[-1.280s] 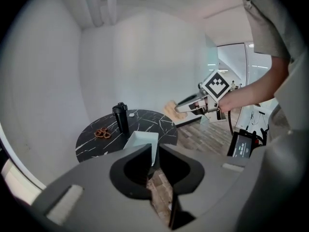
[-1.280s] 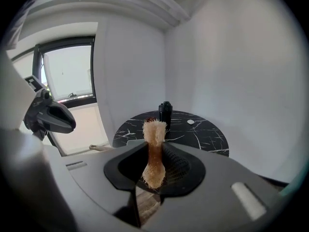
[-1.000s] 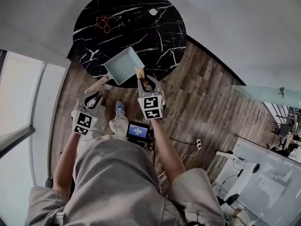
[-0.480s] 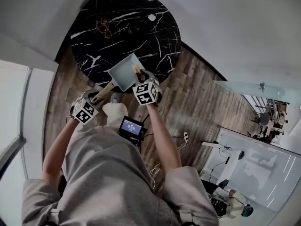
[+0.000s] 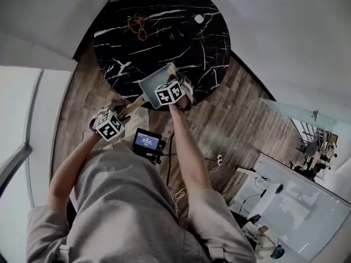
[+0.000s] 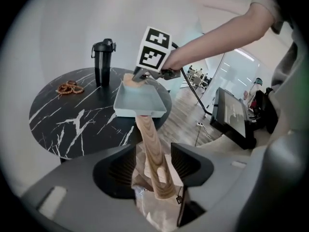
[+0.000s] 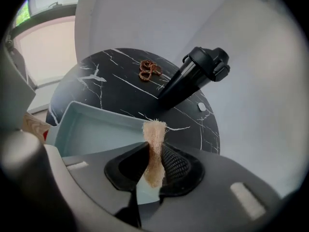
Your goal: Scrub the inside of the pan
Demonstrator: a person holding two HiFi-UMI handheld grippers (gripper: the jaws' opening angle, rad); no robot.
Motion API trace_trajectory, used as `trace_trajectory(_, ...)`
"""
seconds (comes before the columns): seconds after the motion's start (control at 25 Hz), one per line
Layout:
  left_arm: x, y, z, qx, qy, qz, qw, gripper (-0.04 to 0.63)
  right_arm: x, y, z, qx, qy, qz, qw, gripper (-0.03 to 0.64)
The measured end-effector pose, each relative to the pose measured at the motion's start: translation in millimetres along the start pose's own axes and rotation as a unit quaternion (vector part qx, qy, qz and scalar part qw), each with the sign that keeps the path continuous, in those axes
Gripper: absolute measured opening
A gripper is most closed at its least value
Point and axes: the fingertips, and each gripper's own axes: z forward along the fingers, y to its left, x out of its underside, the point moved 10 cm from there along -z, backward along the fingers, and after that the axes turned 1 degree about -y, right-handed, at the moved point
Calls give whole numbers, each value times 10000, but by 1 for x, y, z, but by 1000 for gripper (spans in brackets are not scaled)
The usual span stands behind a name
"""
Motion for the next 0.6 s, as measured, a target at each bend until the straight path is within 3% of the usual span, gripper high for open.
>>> trace_trajectory(0.12, 0, -4, 11, -85, 163, 11, 9998, 236, -3, 3, 13, 83, 146, -24, 9999, 94)
trace_trajectory(0.32, 6, -9, 25, -235, 505, 429, 9975, 229, -7, 8, 28, -72, 292, 13, 9995, 94)
trace_trajectory(0.36, 7, -9, 26, -276, 513, 479, 9972, 182, -7, 9, 31, -117, 321, 26, 9994, 94)
trace_trajectory(0.6, 11, -6, 24, -342, 292, 363, 9983, 158, -4, 10, 41, -249, 394, 76, 9989, 92)
